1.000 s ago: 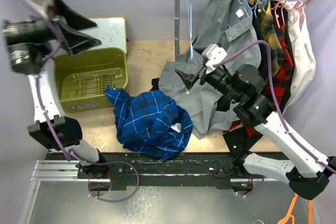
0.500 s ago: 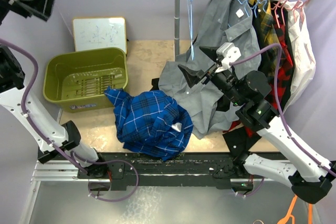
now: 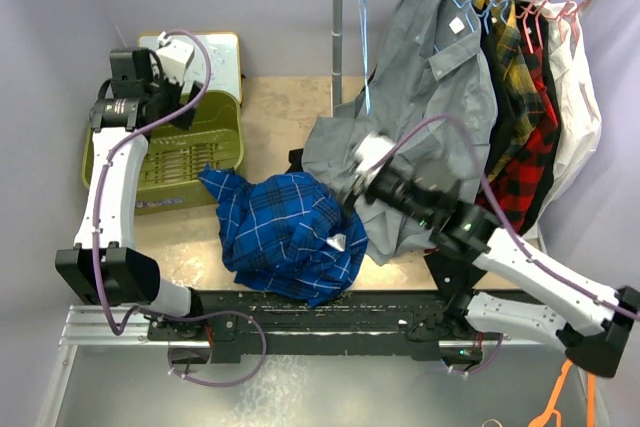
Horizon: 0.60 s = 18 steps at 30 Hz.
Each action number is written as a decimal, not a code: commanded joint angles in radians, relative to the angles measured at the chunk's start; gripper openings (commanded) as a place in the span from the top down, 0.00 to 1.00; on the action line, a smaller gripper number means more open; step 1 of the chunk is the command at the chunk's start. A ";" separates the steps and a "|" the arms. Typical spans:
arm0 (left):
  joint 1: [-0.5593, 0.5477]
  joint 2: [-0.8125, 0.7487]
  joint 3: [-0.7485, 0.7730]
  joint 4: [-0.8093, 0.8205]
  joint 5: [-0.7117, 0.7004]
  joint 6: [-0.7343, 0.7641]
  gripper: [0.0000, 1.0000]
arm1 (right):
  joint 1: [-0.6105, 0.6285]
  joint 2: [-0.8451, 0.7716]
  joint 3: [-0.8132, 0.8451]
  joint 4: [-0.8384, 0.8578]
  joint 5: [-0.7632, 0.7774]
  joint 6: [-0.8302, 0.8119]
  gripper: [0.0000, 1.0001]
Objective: Place the shirt on the hanger
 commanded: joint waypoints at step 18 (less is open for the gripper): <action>-0.002 -0.351 -0.045 -0.394 0.469 0.168 0.01 | 0.311 0.504 -0.115 0.223 0.060 -0.560 0.73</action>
